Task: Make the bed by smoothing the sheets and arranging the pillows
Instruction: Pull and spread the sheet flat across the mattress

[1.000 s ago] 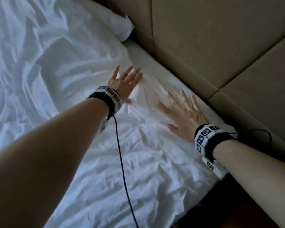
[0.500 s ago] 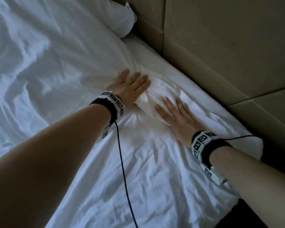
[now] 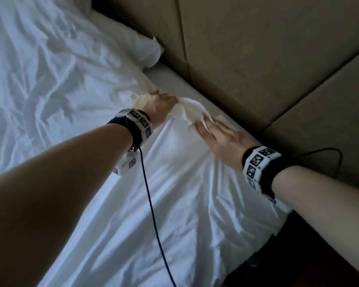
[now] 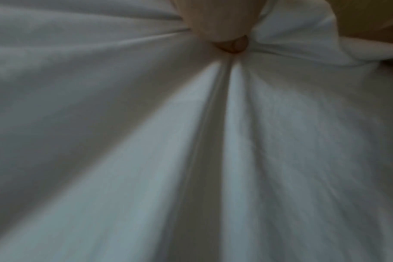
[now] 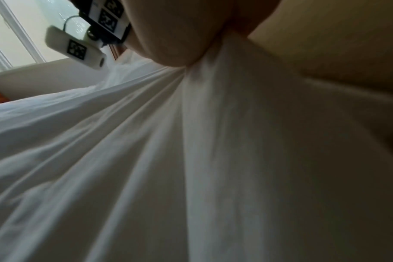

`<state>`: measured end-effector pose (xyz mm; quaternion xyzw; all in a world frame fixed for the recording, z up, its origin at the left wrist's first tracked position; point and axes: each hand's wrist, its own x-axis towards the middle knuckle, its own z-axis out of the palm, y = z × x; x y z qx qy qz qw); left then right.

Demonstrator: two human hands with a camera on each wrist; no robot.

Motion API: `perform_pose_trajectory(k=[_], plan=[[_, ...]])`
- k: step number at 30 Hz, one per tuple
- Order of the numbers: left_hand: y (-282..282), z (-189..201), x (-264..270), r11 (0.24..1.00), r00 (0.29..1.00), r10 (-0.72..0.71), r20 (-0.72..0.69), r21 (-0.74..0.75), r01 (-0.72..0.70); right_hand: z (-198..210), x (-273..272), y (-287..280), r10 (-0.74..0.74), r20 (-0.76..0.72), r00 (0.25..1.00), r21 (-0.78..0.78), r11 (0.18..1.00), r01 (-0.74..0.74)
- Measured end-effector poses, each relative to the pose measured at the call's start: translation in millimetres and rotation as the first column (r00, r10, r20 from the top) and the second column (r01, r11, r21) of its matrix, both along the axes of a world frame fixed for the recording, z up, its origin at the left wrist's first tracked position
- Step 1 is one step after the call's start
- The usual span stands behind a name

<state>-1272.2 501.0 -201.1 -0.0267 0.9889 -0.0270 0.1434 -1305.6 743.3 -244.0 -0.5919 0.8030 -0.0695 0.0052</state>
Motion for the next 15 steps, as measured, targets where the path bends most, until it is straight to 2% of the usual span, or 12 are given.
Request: perform_pose_trajectory(k=[3, 5, 7, 10, 11, 13, 15], plan=[[28.7, 57.1, -12.3, 0.994, 0.993, -0.034, -0.111, -0.105, 0.022, 43.2, -13.0, 21.8, -0.031, -0.072, 0.997, -0.028, 0.999, 0.029], [45.5, 78.9, -21.1, 0.994, 0.979, -0.051, -0.196, -0.104, 0.031, 62.3, -24.8, 39.7, -0.045, -0.107, 0.993, -0.075, 0.996, 0.037], [57.1, 82.3, -31.0, 0.998, 0.962, -0.042, -0.27, -0.049, 0.03, 71.0, -38.7, 55.4, -0.058, -0.127, 0.99, -0.121, 0.992, 0.043], [65.7, 56.4, -39.6, 0.999, 0.936, 0.007, -0.351, 0.04, 0.007, 62.7, -46.8, 62.3, -0.108, -0.13, 0.986, -0.124, 0.988, 0.092], [68.9, 43.0, -39.2, 0.999, 0.948, 0.032, -0.316, 0.045, -0.018, 55.0, -43.4, 60.5, -0.13, -0.128, 0.983, -0.096, 0.988, 0.118], [76.2, 12.0, -35.3, 0.994, 0.988, 0.104, -0.113, 0.039, -0.1, 35.3, -29.3, 56.8, -0.173, -0.103, 0.98, -0.011, 0.985, 0.173], [84.5, -14.4, -30.1, 0.989, 0.984, 0.125, 0.131, 0.066, -0.134, 15.9, -17.9, 63.2, -0.272, 0.012, 0.962, 0.258, 0.93, 0.26]])
